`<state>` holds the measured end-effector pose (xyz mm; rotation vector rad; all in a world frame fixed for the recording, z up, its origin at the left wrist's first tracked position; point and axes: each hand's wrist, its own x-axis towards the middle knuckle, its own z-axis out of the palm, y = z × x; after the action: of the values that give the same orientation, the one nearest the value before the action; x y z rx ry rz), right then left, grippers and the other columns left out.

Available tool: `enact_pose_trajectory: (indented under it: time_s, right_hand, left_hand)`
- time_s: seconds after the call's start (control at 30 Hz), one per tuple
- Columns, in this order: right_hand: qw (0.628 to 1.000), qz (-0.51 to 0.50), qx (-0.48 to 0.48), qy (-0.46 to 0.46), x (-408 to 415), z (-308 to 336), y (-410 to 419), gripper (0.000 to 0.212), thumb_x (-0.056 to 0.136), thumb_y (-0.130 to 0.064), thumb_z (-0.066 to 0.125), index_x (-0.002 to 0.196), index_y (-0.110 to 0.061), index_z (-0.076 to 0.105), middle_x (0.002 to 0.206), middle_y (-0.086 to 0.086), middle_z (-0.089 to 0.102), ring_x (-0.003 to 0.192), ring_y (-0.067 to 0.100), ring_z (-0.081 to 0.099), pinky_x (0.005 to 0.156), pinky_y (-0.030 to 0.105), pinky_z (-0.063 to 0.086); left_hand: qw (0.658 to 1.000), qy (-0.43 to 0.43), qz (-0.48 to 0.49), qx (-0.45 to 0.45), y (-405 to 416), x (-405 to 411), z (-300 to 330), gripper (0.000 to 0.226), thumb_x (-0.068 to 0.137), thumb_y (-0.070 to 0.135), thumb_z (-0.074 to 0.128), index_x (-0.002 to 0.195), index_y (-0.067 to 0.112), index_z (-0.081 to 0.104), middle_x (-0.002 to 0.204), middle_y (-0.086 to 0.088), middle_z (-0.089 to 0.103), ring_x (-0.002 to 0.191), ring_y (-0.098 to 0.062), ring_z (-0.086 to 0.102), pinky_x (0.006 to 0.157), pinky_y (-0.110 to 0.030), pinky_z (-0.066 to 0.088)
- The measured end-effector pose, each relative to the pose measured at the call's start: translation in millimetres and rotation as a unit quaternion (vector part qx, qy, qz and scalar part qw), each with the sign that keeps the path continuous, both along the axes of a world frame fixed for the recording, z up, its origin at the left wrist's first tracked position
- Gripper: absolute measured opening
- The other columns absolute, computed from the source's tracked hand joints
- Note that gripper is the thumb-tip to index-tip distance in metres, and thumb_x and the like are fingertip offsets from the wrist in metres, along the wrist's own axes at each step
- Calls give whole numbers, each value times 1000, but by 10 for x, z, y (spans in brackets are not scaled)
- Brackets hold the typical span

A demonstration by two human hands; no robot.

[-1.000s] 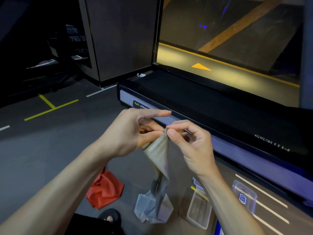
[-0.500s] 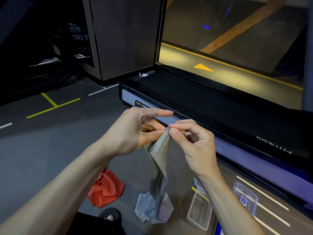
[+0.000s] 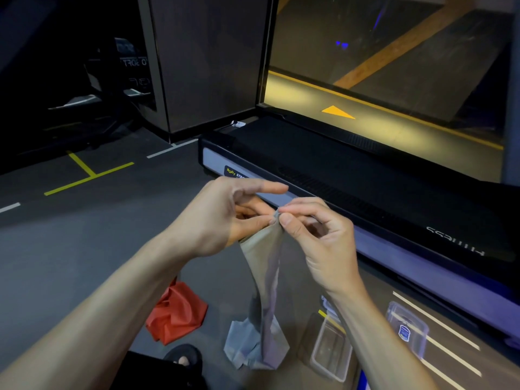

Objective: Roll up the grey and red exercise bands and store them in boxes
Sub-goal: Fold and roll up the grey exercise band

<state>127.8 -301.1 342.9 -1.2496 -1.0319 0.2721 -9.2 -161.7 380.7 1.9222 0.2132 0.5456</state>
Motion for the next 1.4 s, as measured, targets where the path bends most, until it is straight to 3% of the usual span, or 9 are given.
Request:
enact_pose_trajectory:
  time_s: [0.13,0.33,0.53,0.7,0.8,1.0,1.1,1.23,1.4]
  right_hand:
    - [1000,-4,-5,0,-21,21,3,8,85,-14,75,91,-11,78,95,4,73,92,12,69,78,23,51]
    - [999,8,-41,31,-51,39,-1,17,87,-15,75,103,-17,75,98,-2,77,91,13,71,83,26,54]
    - [998,4,-65,-16,-31,31,-8,10,92,-10,72,99,-16,77,100,2,76,95,21,72,86,35,56]
    - [998,-8,-58,-31,-64,68,-10,10,93,-7,72,93,-18,74,93,-1,75,90,18,71,82,31,54]
    - [997,-49,-35,-42,-59,104,15,13,97,-5,66,92,-17,69,88,-4,70,85,13,67,80,29,52]
    - [985,-166,-34,-39,-3,103,105,6,102,-15,59,97,-19,62,88,-5,67,85,15,67,76,32,54]
    - [970,-227,-46,-73,-35,72,212,8,102,-16,58,95,-21,59,84,-13,64,82,14,65,73,30,52]
    - [956,-280,-51,-76,-15,31,321,10,100,-15,58,92,-22,57,79,-11,64,78,11,64,71,28,51]
    - [944,-309,-76,-87,22,-25,406,9,99,-16,57,92,-21,56,77,-8,62,76,11,62,74,38,51]
  left_hand:
    - [1000,0,0,26,-4,-13,8,47,90,11,74,133,26,64,92,1,79,90,-17,75,82,-32,59]
    - [996,-8,-6,87,-18,-44,48,49,93,9,73,136,30,63,94,3,79,92,-25,76,79,-53,60]
    - [990,-11,-6,144,-30,-76,80,48,93,9,73,137,25,62,92,9,78,82,-17,74,72,-32,59]
    - [990,-14,7,140,-26,-83,70,49,93,10,73,136,28,61,92,6,78,80,-17,72,73,-37,58]
    - [997,1,3,77,10,-77,43,53,91,9,74,136,31,59,97,5,77,86,-16,72,76,-37,58]
    - [997,-23,69,25,-38,28,-52,38,88,7,76,120,26,68,81,0,76,72,-12,68,70,-22,52]
    - [994,-16,92,61,-137,70,-50,38,89,7,74,121,26,68,80,8,76,76,-11,73,73,-17,52]
    - [984,2,98,145,-186,113,-22,35,91,14,70,122,29,67,81,22,75,78,-4,72,79,-25,56]
    - [982,16,88,167,-193,174,-42,37,94,15,65,127,31,66,91,24,76,89,11,69,86,-23,56]
